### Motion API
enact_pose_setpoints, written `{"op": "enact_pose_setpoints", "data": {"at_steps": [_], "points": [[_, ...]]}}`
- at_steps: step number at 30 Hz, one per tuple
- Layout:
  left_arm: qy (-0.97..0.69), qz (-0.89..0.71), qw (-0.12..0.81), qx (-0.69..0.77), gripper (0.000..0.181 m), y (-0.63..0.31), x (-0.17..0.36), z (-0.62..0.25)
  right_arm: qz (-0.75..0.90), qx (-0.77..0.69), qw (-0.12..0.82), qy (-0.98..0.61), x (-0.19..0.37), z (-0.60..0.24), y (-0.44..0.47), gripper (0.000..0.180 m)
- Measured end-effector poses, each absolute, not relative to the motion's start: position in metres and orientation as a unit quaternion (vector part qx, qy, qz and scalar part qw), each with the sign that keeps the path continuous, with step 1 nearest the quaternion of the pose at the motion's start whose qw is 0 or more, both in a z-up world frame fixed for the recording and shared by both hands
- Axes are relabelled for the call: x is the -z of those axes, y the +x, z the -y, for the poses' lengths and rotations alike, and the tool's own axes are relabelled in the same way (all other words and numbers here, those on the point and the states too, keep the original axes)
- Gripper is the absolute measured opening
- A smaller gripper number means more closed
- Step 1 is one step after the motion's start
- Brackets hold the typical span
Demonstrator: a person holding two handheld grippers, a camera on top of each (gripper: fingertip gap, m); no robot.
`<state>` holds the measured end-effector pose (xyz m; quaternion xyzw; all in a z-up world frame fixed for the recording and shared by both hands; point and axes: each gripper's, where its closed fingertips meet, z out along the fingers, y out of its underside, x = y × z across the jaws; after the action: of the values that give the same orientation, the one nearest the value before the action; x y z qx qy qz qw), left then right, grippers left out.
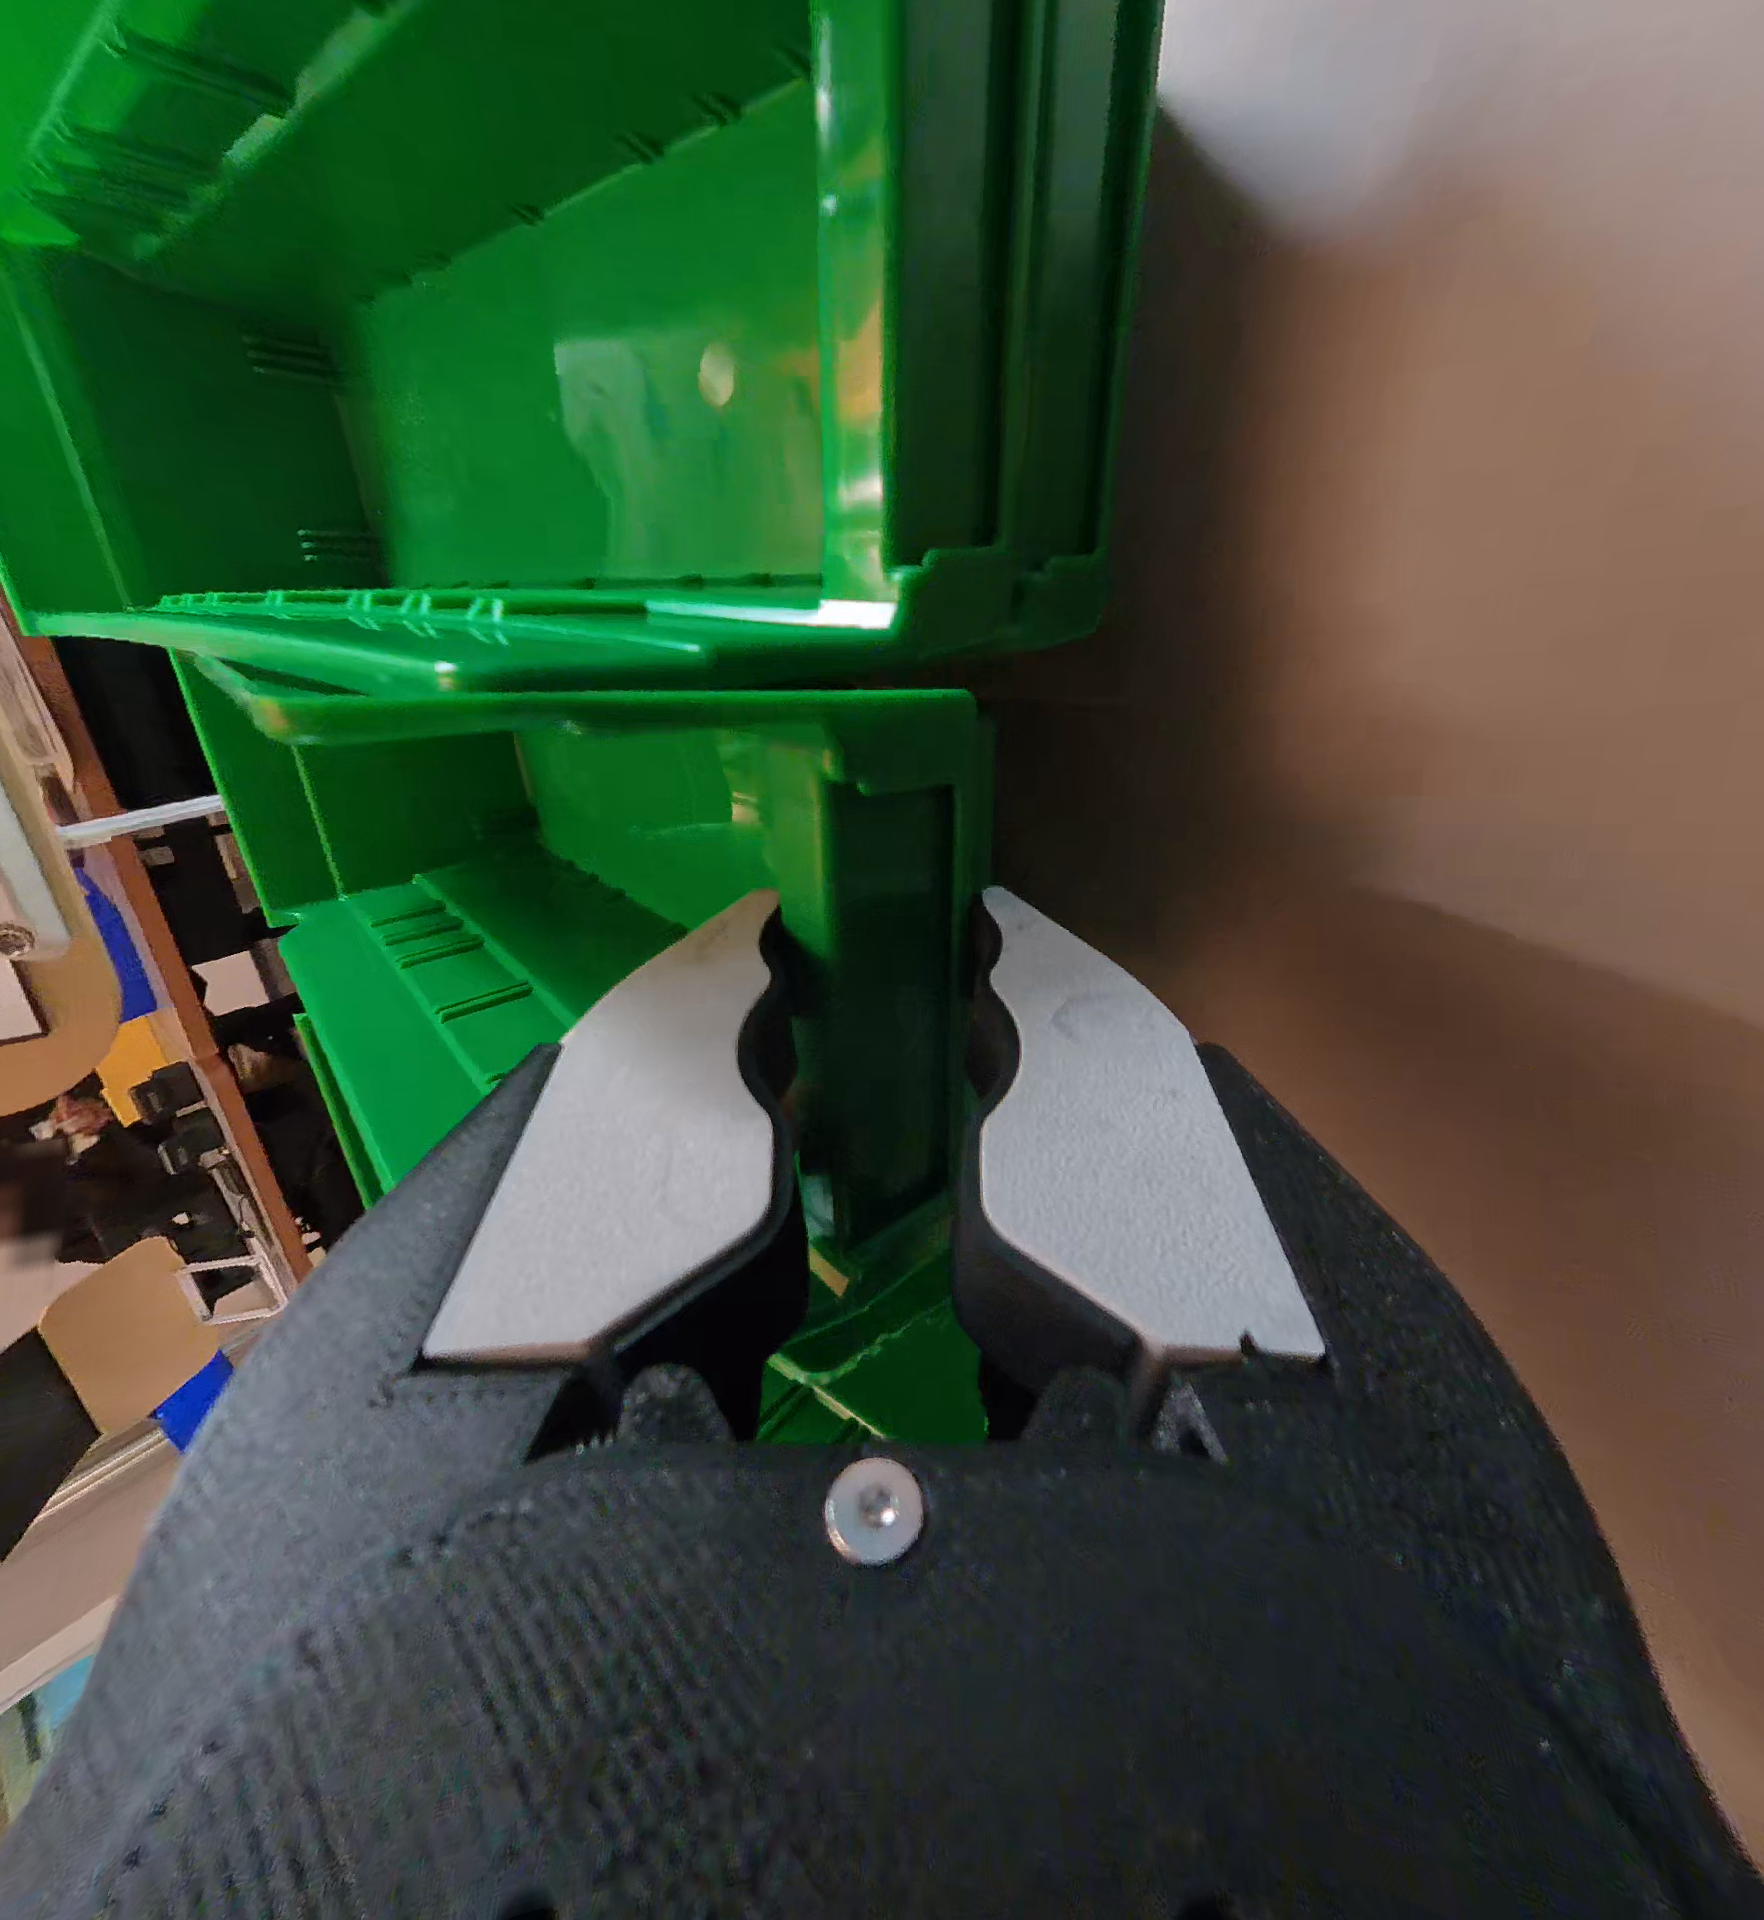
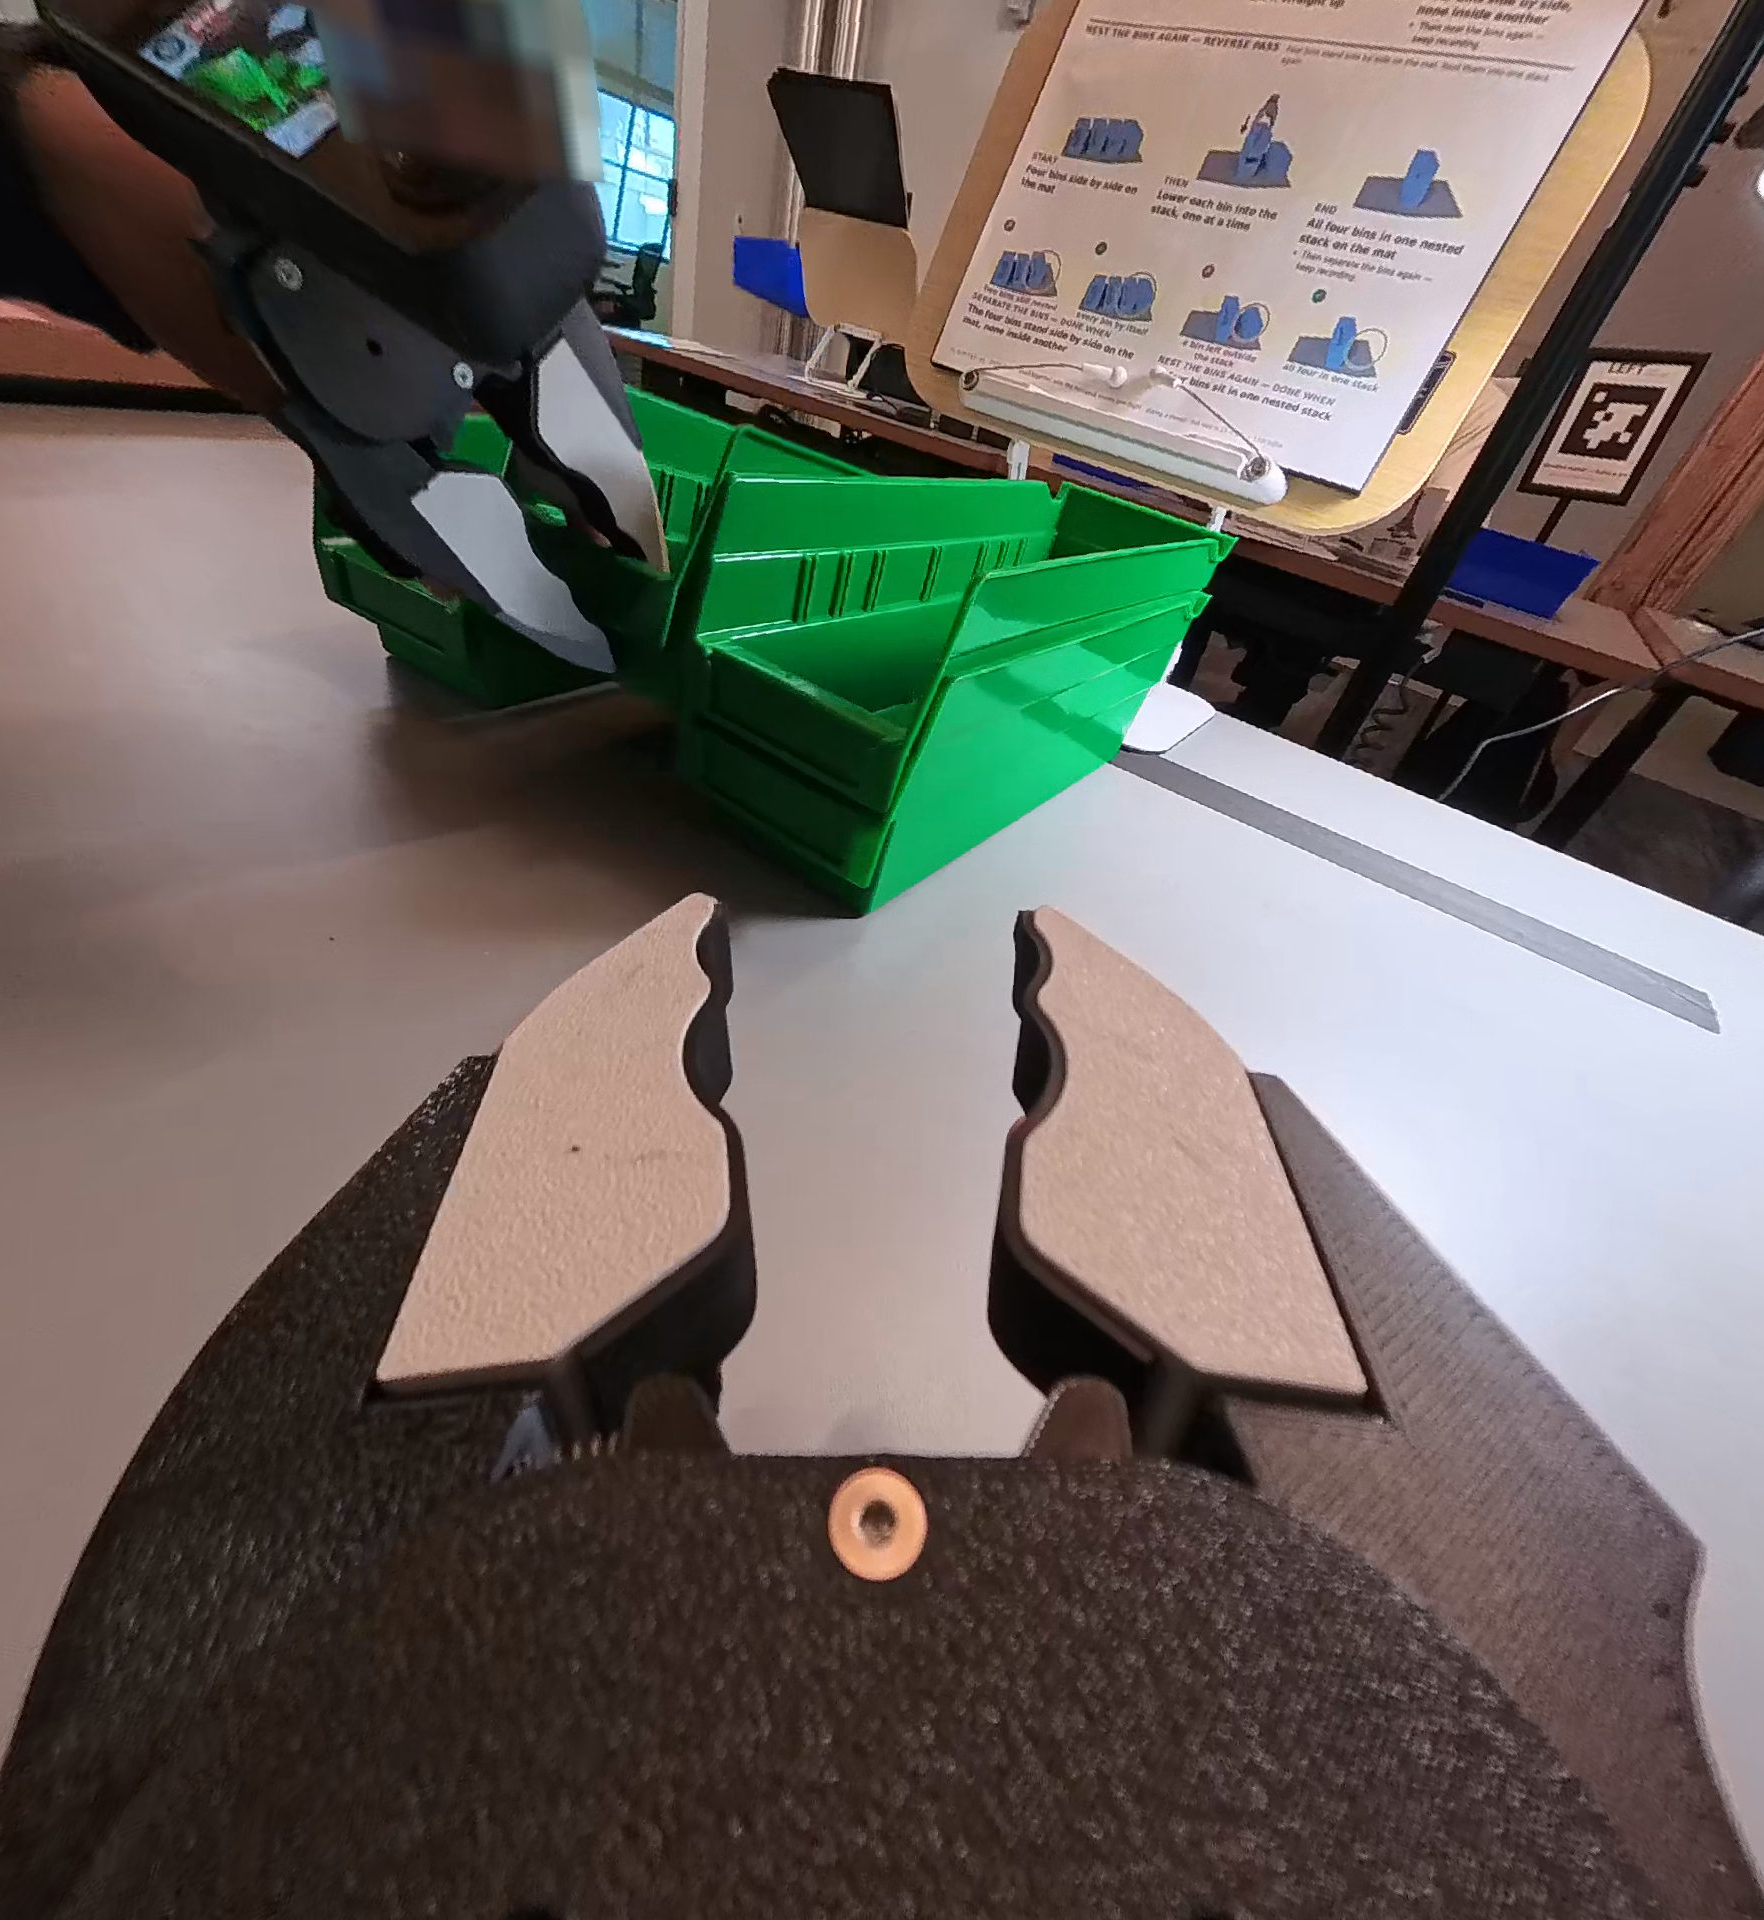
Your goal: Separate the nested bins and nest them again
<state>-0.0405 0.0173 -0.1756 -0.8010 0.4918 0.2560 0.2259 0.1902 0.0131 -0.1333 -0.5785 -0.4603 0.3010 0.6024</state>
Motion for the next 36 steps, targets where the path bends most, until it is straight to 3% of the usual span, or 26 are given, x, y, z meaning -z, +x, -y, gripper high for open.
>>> {"op": "enact_pose_setpoints", "data": {"at_steps": [19, 33, 36], "points": [[-0.821, -0.461, 0.168, -0.293, 0.03, -0.038, 0.223, 0.005, 0.463, -0.295, 0.602, -0.58, 0.135, -0.013, 0.189, 0.05], [-0.823, -0.455, 0.198, -0.276, 0.03, -0.042, 0.224, -0.012, 0.471, -0.293, 0.596, -0.58, 0.137, -0.012, 0.187, 0.05], [-0.815, -0.455, 0.228, -0.277, 0.037, -0.042, 0.221, -0.014, 0.484, -0.284, 0.586, -0.584, 0.141, -0.012, 0.183, 0.051]]}}
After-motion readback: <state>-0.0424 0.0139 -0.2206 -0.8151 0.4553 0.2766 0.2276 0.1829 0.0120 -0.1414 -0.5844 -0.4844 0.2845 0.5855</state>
